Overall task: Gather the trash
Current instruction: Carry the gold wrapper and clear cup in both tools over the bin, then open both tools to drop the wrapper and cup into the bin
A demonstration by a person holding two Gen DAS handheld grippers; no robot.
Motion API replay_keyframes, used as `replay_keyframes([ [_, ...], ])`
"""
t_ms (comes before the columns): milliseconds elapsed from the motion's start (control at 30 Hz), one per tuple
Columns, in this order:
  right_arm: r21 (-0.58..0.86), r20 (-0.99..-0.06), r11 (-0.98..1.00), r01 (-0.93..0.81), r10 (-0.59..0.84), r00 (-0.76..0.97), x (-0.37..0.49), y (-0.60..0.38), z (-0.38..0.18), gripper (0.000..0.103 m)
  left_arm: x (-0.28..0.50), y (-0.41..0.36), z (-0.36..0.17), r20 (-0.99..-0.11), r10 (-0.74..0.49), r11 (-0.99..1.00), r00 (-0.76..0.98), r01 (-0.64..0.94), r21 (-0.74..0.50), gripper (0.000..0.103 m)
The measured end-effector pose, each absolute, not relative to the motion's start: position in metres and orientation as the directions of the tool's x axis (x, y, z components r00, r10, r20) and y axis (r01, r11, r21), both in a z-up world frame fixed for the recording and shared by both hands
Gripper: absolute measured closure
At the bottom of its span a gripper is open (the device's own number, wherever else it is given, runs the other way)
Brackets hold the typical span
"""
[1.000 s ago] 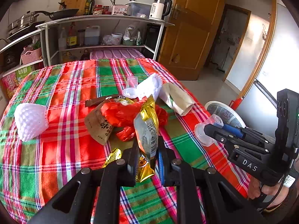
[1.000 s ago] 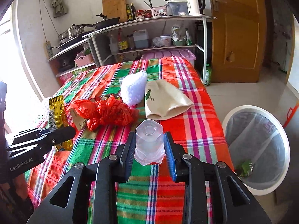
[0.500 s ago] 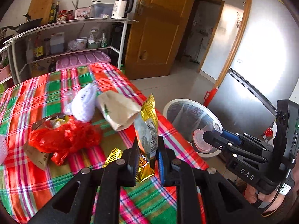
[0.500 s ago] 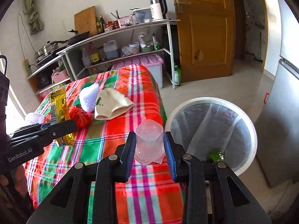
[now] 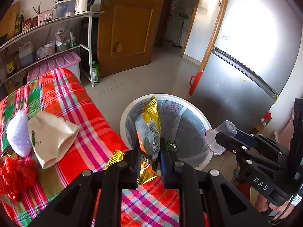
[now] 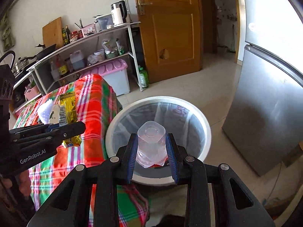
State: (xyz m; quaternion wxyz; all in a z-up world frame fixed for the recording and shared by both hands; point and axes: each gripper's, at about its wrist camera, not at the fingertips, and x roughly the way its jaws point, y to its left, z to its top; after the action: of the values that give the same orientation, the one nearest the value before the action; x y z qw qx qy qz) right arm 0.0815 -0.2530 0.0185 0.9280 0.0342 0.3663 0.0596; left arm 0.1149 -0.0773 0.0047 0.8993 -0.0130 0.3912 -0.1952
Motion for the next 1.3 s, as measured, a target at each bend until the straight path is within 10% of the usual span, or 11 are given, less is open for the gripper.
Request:
replay_keyframes([
  [467, 0.083, -0.730, 0.996, -0.042, 0.090, 0.677, 0.125, -0.274, -0.011, 0.071, 0.160, -0.108, -0.024, -0.756, -0.340, 0.925, 0.559, 0.345, -0.160, 0.085],
  [667, 0.074, -0.762, 0.997, -0.022, 0.071, 0.644, 0.136, -0.277, -0.025, 0.068, 0.169, -0.111, -0.032, -0.774, -0.334, 0.927, 0.538, 0.336, -0.167, 0.055],
  [767, 0.090, -0.769, 0.996, -0.014, 0.078, 0.634, 0.138, -0.280, -0.030, 0.054, 0.171, -0.111, -0.033, -0.778, -0.337, 0.927, 0.531, 0.331, -0.176, 0.054],
  [1300, 0.090, -0.737, 0.996, -0.011, 0.074, 0.672, 0.116, -0.269, -0.010, 0.053, 0.145, -0.086, -0.011, -0.746, -0.316, 0.940, 0.586, 0.301, -0.162, 0.052],
])
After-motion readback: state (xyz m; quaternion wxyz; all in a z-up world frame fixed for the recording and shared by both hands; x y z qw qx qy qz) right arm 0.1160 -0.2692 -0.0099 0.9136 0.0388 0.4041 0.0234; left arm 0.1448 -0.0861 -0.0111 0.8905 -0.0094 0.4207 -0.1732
